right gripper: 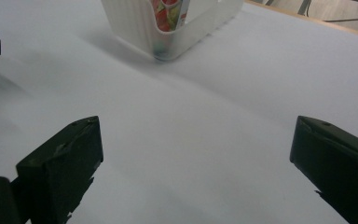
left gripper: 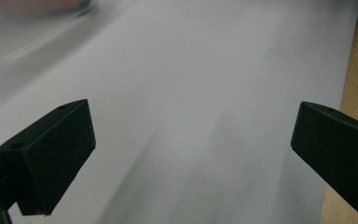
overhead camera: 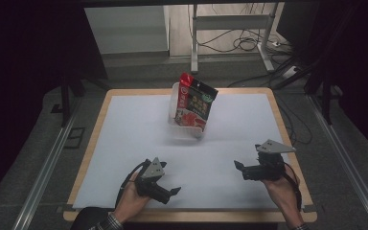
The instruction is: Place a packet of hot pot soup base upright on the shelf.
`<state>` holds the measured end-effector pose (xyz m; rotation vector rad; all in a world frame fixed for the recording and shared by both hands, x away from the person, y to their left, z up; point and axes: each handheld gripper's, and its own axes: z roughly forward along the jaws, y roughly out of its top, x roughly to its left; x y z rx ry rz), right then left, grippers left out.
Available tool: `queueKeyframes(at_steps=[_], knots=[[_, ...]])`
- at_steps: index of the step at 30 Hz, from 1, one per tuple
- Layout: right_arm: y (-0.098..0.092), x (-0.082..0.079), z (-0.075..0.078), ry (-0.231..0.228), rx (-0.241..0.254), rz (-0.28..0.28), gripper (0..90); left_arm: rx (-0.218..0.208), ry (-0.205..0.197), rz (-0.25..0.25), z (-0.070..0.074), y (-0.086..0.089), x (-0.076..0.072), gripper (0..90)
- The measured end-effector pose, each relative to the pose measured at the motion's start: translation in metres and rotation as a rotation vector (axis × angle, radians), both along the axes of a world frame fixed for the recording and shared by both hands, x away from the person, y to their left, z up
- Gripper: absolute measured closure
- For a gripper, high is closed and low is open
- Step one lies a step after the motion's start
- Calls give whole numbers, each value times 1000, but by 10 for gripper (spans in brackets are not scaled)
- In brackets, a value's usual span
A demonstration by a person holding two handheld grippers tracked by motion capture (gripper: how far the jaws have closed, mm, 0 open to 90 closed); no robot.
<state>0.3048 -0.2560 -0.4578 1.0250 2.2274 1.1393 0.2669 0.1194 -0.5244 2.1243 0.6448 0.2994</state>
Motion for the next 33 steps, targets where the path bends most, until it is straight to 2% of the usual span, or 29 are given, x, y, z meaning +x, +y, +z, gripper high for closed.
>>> queueKeyframes(at_steps=[4,11,16,25,33], knots=[[-9,-6,-2,9,15,-22,31,1,1,1,0,0,0,0],[-25,-16,-6,-14,18,-57,32,-1,1,-2,0,0,0,0],[-36,-21,-9,-12,31,-80,39,4,3,-6,-1,-1,0,0],[-54,-30,-17,-10,15,-120,40,21,5,-8,-2,-2,0,0],[-68,-37,-26,15,7,-156,40,38,10,-9,-3,-3,0,0]])
